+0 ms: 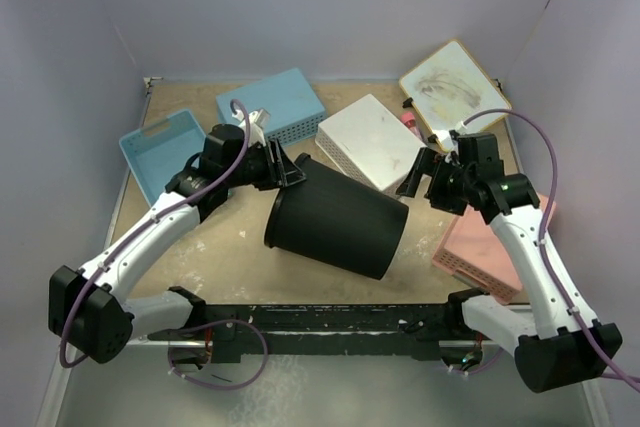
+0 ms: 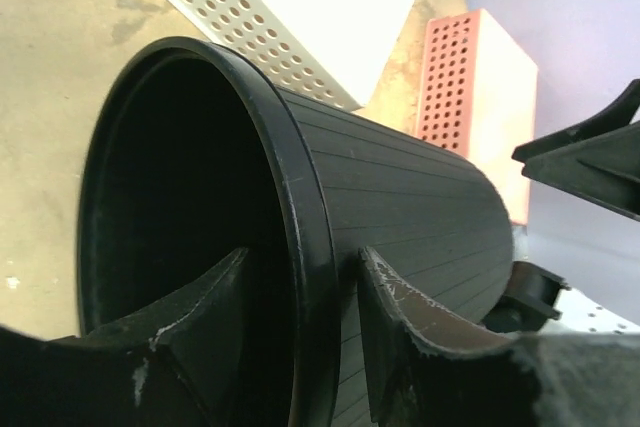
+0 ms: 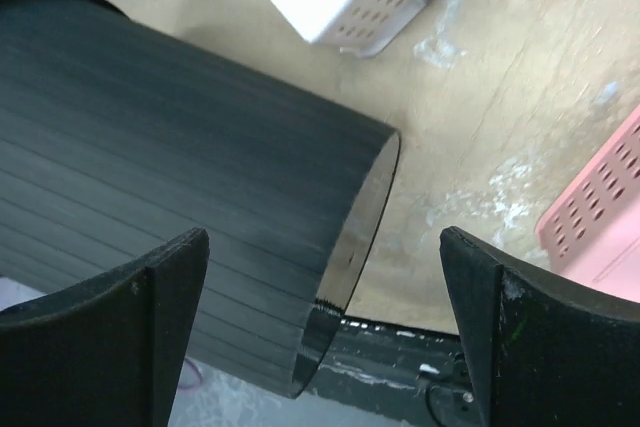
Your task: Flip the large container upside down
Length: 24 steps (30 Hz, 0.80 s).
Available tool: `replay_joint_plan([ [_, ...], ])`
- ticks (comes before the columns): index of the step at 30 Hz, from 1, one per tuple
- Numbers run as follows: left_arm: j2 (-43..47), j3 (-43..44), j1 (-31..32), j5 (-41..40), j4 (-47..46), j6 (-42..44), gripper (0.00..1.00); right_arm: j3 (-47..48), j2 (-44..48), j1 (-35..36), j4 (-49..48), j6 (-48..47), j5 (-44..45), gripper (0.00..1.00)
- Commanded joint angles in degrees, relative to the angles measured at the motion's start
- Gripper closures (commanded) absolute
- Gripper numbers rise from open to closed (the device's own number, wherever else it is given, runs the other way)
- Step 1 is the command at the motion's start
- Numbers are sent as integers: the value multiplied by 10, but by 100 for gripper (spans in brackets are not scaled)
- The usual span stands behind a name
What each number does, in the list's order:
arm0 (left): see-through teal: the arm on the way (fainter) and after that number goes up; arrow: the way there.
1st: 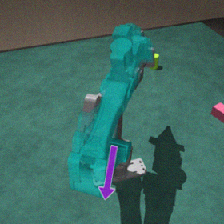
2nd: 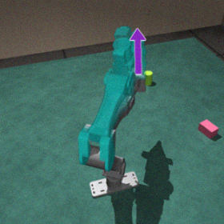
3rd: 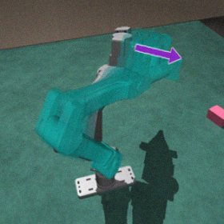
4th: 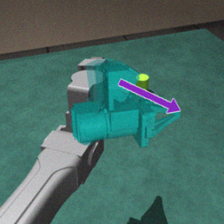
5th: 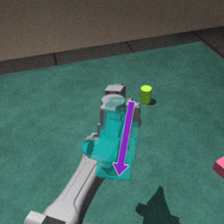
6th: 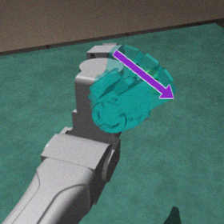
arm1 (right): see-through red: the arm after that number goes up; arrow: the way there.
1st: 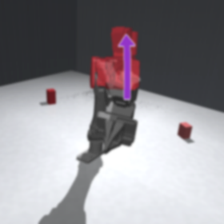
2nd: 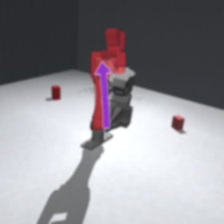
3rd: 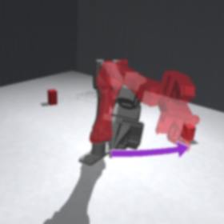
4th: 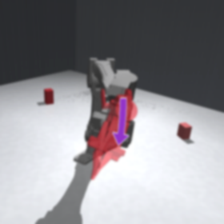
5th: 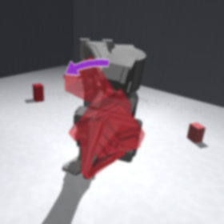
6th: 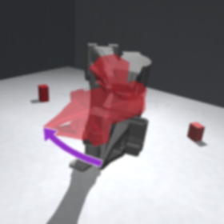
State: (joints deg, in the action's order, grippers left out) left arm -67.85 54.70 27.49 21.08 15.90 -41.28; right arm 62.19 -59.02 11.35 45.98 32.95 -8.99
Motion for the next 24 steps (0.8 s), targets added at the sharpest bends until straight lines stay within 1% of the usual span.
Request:
replay_joint_plan([
  [1,-9,23,-1,-45,81,94,55,-28,24,1,25,26,-56,0],
  [3,2,22,0,-32,68,96,52,-46,34,1,37,33,-79,0],
  [5,13,23,0,-37,69,102,50,-68,48,1,25,37,-94,0],
  [7,19,33,1,-50,90,119,50,-105,59,1,-18,49,-128,0],
  [10,32,57,3,-50,117,134,48,-174,70,2,-101,82,-230,0],
  [12,50,65,5,-57,120,136,45,-189,79,2,-117,86,-244,0],
  [16,74,76,5,-117,157,151,42,-182,83,2,-118,83,-255,0],
  [18,69,82,6,-137,185,155,41,-200,81,2,-149,106,-289,0],
  [20,69,83,7,-152,194,156,40,-243,79,2,-199,142,-329,1],
  [22,74,83,10,-169,202,166,39,-265,77,2,-229,160,-343,2],
  [24,86,87,12,-192,211,182,40,-270,73,2,-231,160,-341,3],
])
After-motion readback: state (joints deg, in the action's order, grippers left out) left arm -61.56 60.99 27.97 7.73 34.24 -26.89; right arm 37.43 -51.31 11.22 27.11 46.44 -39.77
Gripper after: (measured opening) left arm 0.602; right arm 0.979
